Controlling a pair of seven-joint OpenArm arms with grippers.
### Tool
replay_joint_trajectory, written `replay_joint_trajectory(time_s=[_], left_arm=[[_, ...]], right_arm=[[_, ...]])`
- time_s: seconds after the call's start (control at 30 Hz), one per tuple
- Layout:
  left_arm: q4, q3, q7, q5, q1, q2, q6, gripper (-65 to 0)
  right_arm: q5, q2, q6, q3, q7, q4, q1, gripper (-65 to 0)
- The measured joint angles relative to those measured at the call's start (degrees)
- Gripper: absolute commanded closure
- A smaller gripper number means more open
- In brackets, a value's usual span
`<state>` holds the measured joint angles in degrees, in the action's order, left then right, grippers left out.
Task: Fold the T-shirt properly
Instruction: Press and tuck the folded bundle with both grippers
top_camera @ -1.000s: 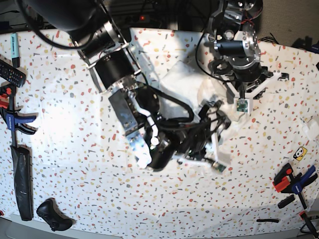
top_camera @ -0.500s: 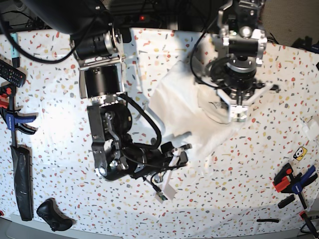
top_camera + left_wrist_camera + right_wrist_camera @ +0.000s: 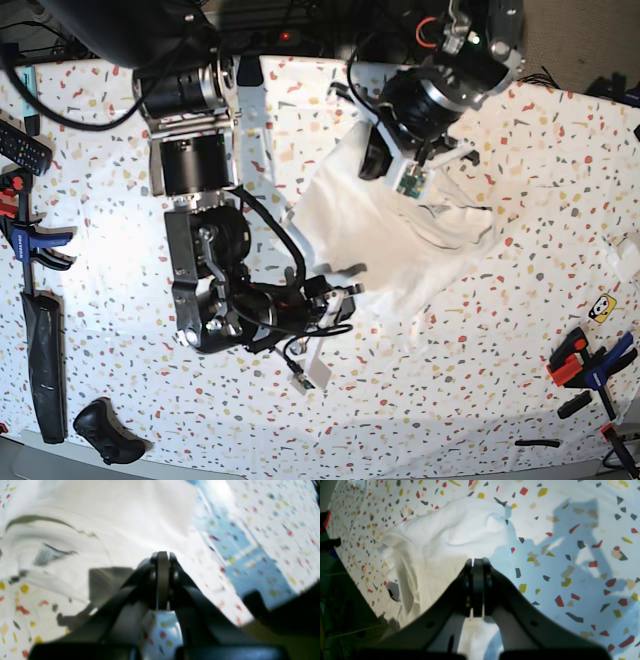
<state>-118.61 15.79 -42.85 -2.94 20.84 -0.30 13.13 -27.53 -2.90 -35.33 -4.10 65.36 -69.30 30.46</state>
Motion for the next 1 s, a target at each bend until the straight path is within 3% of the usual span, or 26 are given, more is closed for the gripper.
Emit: replay_joint_trajectory(time_s=[0.2,0.33,0.53,0.67,0.8,0.83,0.93,1.0], left_arm=[[7.3,0.1,0.5,1.6,-4.6,0.2,0.0,0.0],[13.4,-0.5,0.5,6.9,-6.9,0.1,-5.8,0.0],[20.3,-2.6,2.3,6.2,-8.3,0.2,-5.4,0.0],[17.2,-2.8,-0.7,5.9,-8.2,0.3,-6.9,0.0],[5.9,-3.1,-4.1,4.4,-7.6,0.0,-9.0,0.0],[3.3,-3.1,-3.7,3.2,-7.8,0.1,-8.3,0.0],[0.6,-3.1,-2.3,-3.7,-5.8,2.1,-1.5,0.0],[1.1,-2.8,-4.3,-8.2,-2.9,3.2,3.2,0.0]], right_arm=[[0.3,0.0,0.0,0.0,-1.2,7.8,0.0,0.0],[5.0,-0.1,0.2,0.0,-4.0,11.4,0.2,0.0],[5.7,0.7,0.1,0.0,-4.7,12.1,0.3,0.0],[1.4,1.3,-0.9,0.0,-3.3,12.3,1.7,0.0],[-0.7,1.4,-1.4,0.0,-3.8,12.4,5.6,0.0],[-0.7,1.3,-1.5,0.0,-3.8,12.4,6.6,0.0],[-0.9,0.9,-1.6,0.0,-5.7,12.3,8.0,0.0],[-0.2,0.7,-1.6,0.0,-6.9,12.3,7.8,0.0]])
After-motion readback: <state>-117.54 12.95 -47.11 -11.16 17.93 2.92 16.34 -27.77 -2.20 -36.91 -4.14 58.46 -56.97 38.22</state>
